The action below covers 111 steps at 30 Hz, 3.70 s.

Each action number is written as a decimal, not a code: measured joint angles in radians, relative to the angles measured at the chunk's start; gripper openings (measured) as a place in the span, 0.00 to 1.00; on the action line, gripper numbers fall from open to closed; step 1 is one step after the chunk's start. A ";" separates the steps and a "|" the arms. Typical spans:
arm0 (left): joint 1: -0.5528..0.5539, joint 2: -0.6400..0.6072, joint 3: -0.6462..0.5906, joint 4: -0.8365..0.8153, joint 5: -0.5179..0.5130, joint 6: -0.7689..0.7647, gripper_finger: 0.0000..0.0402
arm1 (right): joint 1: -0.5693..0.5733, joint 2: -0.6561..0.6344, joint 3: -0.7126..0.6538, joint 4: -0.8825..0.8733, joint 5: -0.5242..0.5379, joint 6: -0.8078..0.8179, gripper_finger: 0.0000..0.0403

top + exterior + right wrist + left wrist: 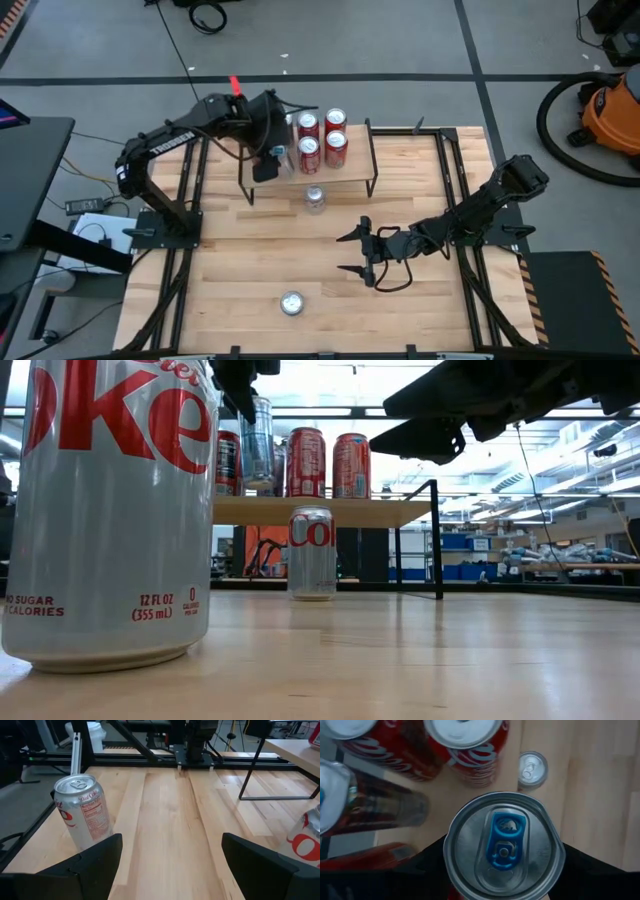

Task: Place canned beverage on shelf
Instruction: Put the blue soda can on the shelf, then put the red silver soda can on the shelf

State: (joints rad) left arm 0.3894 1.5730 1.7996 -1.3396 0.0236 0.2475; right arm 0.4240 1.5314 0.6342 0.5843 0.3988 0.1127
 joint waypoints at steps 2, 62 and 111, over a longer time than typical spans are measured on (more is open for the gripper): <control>0.011 -0.001 0.000 0.003 0.002 0.004 0.61 | 0.000 0.000 0.000 -0.001 0.000 0.000 0.87; 0.000 0.040 -0.072 0.102 -0.070 0.063 0.73 | 0.001 0.001 0.000 0.027 -0.008 0.009 0.87; -0.223 0.038 0.265 0.020 -0.226 0.026 0.88 | 0.001 0.001 0.000 0.016 -0.003 0.016 0.87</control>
State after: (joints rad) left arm 0.1661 1.6106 2.0651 -1.3191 -0.2024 0.2735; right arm 0.4252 1.5322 0.6338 0.6005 0.3958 0.1287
